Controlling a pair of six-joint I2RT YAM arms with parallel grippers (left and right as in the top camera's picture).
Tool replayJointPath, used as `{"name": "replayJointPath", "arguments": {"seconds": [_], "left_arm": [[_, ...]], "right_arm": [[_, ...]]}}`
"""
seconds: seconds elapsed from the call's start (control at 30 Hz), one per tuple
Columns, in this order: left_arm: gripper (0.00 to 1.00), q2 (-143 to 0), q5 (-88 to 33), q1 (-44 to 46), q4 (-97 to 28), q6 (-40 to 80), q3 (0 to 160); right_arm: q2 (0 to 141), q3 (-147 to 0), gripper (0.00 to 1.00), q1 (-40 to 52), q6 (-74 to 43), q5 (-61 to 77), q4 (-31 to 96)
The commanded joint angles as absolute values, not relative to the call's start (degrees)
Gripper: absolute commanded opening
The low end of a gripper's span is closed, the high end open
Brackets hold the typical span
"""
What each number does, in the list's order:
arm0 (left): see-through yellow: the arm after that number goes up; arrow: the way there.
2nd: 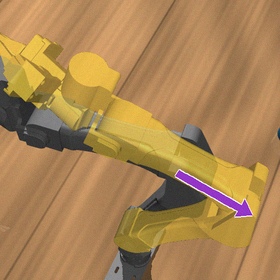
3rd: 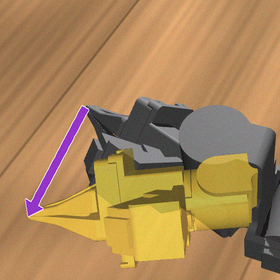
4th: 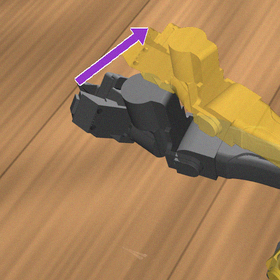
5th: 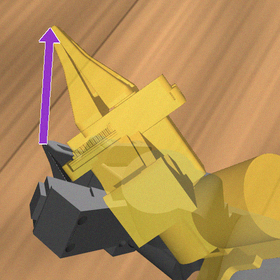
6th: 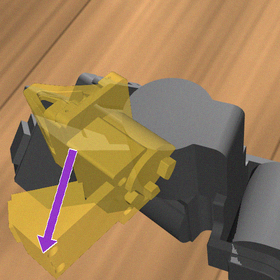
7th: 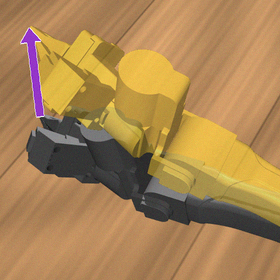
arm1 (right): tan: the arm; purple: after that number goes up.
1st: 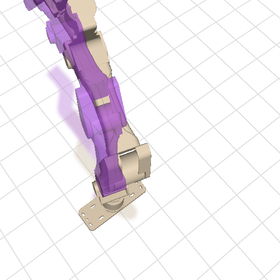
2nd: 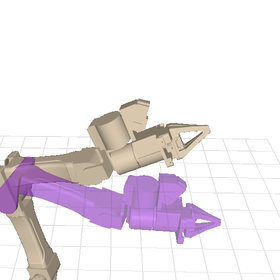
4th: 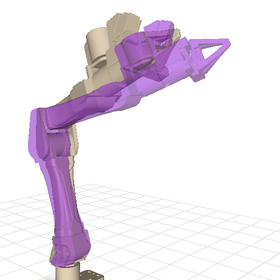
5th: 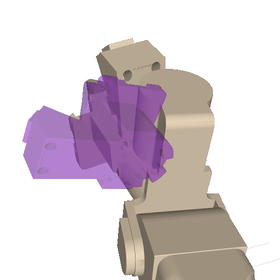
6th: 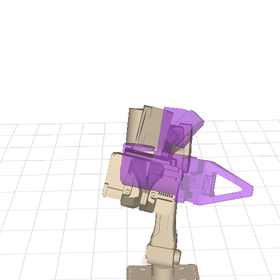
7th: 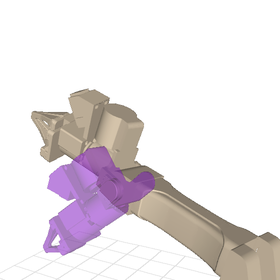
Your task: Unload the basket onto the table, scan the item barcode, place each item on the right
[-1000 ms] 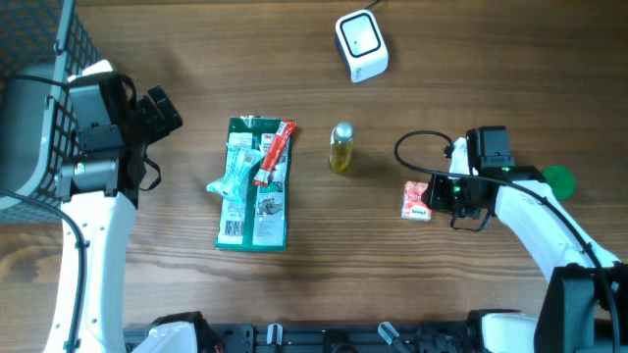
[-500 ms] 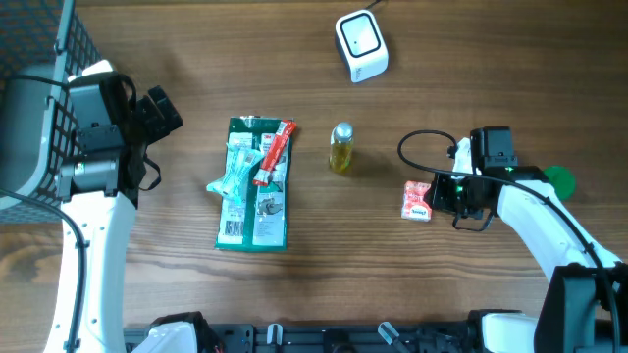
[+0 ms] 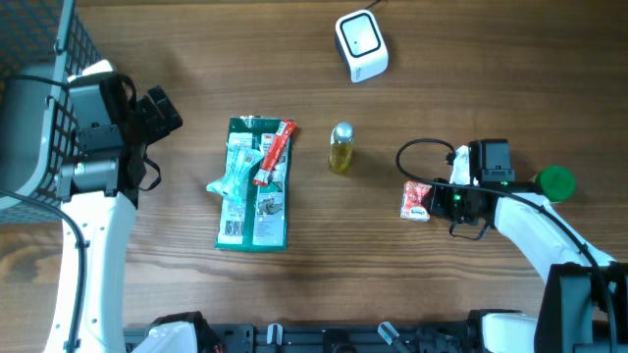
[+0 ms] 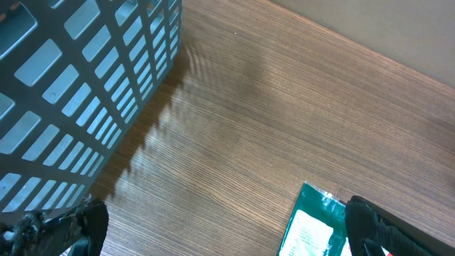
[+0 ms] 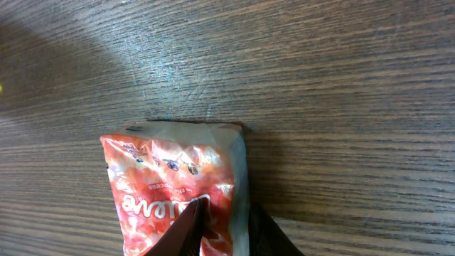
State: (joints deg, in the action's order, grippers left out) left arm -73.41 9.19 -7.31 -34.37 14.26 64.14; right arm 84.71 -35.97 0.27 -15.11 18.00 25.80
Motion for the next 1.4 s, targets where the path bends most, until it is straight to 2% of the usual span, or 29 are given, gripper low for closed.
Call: {"name": "replayJointPath", "arguments": {"seconds": [0.0, 0.3, 0.4, 0.47, 0.57, 0.67, 0.8, 0.93, 1.17, 1.37], "left_arm": [[1.0, -73.52, 9.72, -7.68, -34.17, 13.74, 64.58], [1.0, -73.52, 9.72, -7.68, -34.15, 13.74, 64.58], [1.0, -73.52, 9.72, -7.68, -34.15, 13.74, 64.58], [1.0, -73.52, 9.72, -7.68, -34.17, 13.74, 64.58], [1.0, -73.52, 9.72, -7.68, -34.17, 13.74, 64.58], [1.0, -73.52, 9.72, -7.68, -34.17, 13.74, 64.58], [1.0, -73.52, 9.72, -7.68, -34.17, 13.74, 64.58], [1.0, -73.52, 9.72, -7.68, -34.17, 13.74, 64.58], [1.0, -73.52, 9.72, -7.68, -34.17, 13.74, 64.55], [1.0, -73.52, 9.72, -7.68, -34.17, 13.74, 64.58]], "right_arm": [[84.93, -34.24, 0.2, 0.3, -16.78, 17.58, 26.44], [84.9, -32.88, 0.2, 0.3, -20.12, 14.0, 26.15], [84.71, -33.91, 0.04, 0.3, -19.92, 18.74, 26.46], [84.23, -35.59, 0.04, 0.27, -18.74, 23.42, 27.29], [82.65, -37.82, 0.04, -0.38, -15.07, 34.76, 27.0], [80.82, -39.35, 0.04, -2.59, -10.79, 53.41, 26.11], [80.01, -39.4, 0.04, -5.45, -10.26, 76.82, 20.43], [80.01, -39.4, 0.04, -6.63, -10.41, 92.31, 15.33], [78.39, -39.4, 0.04, -6.63, -14.41, 93.03, 13.06], [69.67, -39.4, 0.04, -6.63, -22.61, 93.01, 9.85]]}}
